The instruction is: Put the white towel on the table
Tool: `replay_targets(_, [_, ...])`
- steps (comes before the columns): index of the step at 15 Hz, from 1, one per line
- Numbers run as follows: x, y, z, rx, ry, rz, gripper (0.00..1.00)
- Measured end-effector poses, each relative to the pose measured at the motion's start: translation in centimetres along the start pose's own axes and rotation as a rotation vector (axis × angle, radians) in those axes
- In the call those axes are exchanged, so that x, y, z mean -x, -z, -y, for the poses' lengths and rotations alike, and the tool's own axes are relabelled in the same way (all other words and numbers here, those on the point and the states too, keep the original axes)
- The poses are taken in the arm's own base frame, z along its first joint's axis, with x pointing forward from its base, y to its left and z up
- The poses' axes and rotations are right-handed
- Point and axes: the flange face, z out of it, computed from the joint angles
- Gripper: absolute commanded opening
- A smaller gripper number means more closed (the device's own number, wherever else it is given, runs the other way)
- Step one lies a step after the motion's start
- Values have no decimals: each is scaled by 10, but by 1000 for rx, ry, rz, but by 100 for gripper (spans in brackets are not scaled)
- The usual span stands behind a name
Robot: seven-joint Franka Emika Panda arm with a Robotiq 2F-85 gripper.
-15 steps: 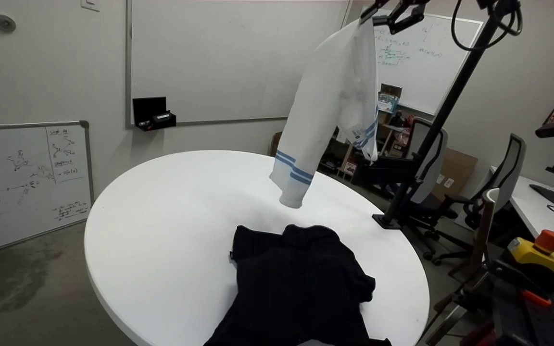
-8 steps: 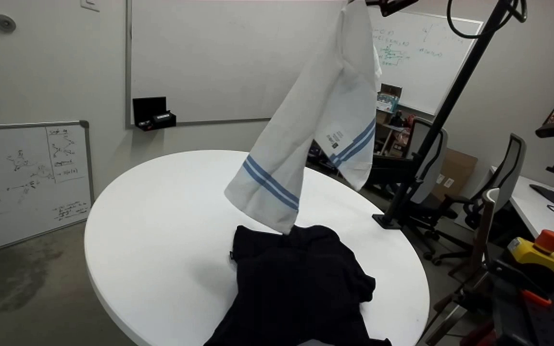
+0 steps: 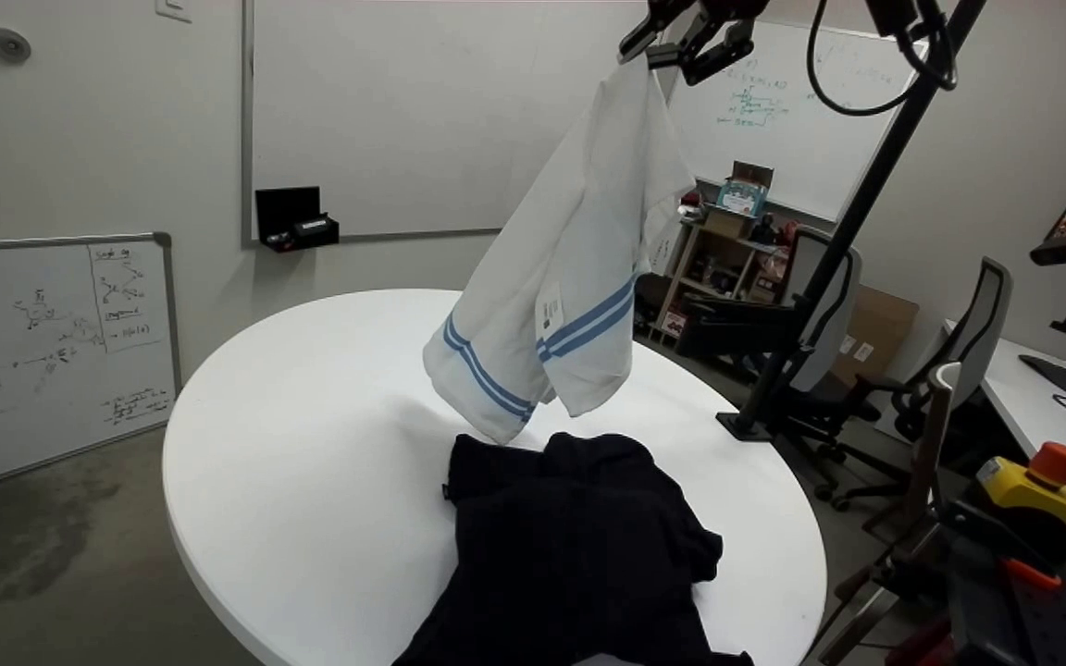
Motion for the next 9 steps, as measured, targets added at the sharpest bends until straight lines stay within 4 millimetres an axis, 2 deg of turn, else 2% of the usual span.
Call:
replay_targets(5, [18,-57,-1,67,78,50,1])
replay_targets(9, [22,-97,-5,126,124,61,1])
